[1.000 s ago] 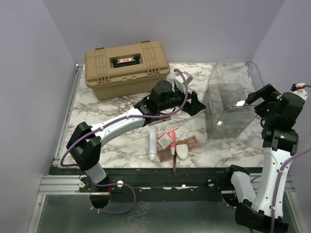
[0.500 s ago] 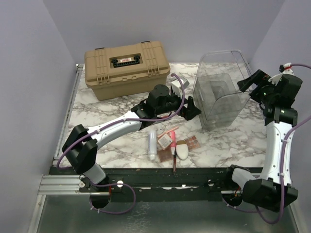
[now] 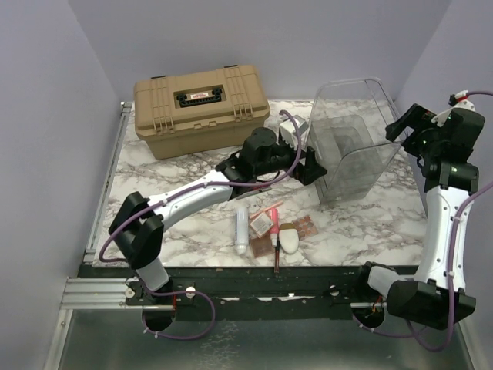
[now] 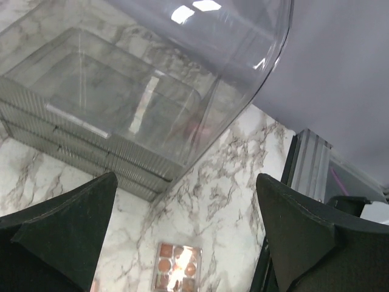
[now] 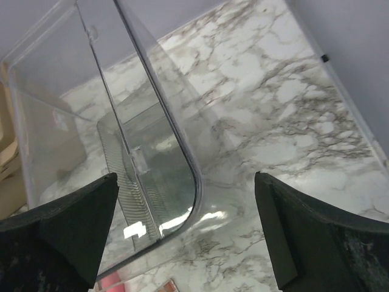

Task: Organize the makeup
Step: Move the storage box to the center of the board.

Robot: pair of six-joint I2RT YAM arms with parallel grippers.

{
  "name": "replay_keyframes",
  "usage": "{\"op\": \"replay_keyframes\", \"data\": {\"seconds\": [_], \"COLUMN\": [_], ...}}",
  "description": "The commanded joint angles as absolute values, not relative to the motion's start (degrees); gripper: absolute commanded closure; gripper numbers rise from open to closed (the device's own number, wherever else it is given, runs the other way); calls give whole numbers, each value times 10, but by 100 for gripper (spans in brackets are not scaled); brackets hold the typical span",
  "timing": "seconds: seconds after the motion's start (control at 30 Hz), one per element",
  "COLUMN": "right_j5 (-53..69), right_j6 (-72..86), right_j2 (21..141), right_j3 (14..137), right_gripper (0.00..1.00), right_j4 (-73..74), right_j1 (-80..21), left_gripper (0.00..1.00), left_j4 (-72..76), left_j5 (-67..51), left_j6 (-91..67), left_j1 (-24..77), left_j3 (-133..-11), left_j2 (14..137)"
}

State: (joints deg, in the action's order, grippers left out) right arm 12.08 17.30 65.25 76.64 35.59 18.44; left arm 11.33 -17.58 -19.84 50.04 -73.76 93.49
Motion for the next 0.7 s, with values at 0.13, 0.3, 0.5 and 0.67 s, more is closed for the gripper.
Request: {"op": "replay_keyframes", "data": {"seconds": [0.13, 0.3, 0.5, 0.67], "right_j5": [101, 217, 310, 409], "right_j6": [144, 123, 94, 81], "right_j2": [683, 798, 859, 878], "right_j3": [885, 956, 986, 971], "right_gripper": [0, 0, 0, 0], "right_j4": [392, 441, 471, 474], "right_j1": [185, 185, 185, 185], "left_gripper": [1, 1, 1, 1], "left_j4": [80, 72, 67, 61], "left_j5": [-179, -181, -175, -174], "left_j6": [-137, -132, -122, -121], "left_j1": [541, 565, 591, 610], "left_j3": [-879, -932, -948, -951], "left_j2": [1044, 1085, 1102, 1107]}}
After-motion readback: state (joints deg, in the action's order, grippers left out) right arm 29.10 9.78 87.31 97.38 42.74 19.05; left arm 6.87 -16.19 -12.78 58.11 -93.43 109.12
